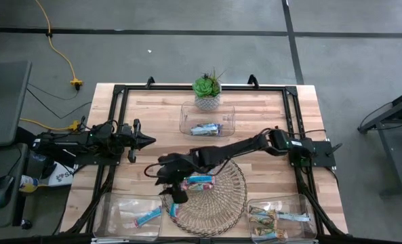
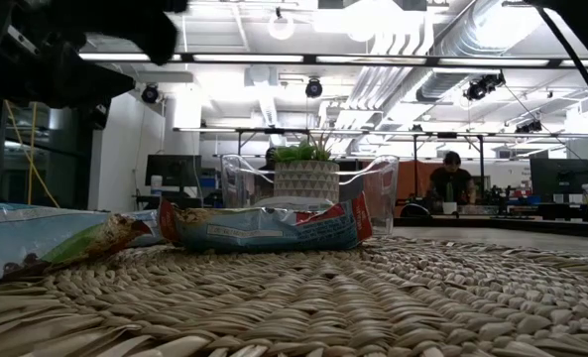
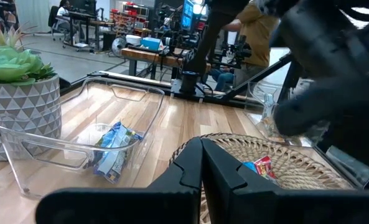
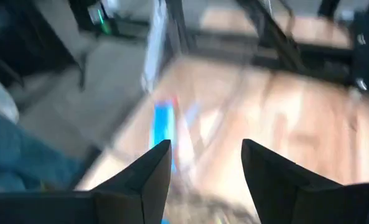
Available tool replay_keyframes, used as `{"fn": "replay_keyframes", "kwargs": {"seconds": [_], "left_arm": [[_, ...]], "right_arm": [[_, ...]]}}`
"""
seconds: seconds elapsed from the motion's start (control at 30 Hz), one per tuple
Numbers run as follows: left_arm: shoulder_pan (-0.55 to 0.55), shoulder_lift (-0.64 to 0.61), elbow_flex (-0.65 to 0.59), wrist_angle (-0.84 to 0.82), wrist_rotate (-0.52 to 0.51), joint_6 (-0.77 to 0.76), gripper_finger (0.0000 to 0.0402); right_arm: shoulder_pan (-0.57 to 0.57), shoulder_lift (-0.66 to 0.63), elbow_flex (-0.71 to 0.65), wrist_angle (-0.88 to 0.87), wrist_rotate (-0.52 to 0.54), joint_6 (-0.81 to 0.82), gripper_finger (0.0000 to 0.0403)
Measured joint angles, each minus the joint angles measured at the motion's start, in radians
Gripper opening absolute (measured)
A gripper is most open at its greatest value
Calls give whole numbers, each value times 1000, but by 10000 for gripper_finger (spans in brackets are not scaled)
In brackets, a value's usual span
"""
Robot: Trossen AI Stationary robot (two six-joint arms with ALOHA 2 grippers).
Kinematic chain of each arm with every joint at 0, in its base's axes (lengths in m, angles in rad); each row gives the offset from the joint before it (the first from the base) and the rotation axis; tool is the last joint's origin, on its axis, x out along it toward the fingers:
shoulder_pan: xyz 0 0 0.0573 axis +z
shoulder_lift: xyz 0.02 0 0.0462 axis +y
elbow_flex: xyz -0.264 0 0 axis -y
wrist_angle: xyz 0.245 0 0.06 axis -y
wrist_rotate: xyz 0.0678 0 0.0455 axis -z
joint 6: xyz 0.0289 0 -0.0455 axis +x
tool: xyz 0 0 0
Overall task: Pick and place Granola Bars by type
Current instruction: Put the yellow granola bar into the bottom right transparent bin
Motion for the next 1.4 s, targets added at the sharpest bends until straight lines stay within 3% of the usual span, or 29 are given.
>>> {"fn": "replay_keyframes", "kwargs": {"seconds": [0.2, 0.5, 0.7, 1.03, 1.4], "left_arm": [[0, 0, 0, 0, 0, 0, 1], [0, 0, 0, 0, 0, 0, 1], [0, 0, 0, 0, 0, 0, 1], [0, 0, 0, 0, 0, 0, 1], [0, 0, 0, 0, 0, 0, 1]], "right_arm": [[-23, -10, 0, -223, 9, -157, 179], [-29, -6, 0, -345, 82, -452, 176], [-26, -6, -59, -348, 130, -611, 172], [-8, -4, -146, -243, 227, -737, 170], [-10, 3, -162, -193, 204, -720, 172]]}}
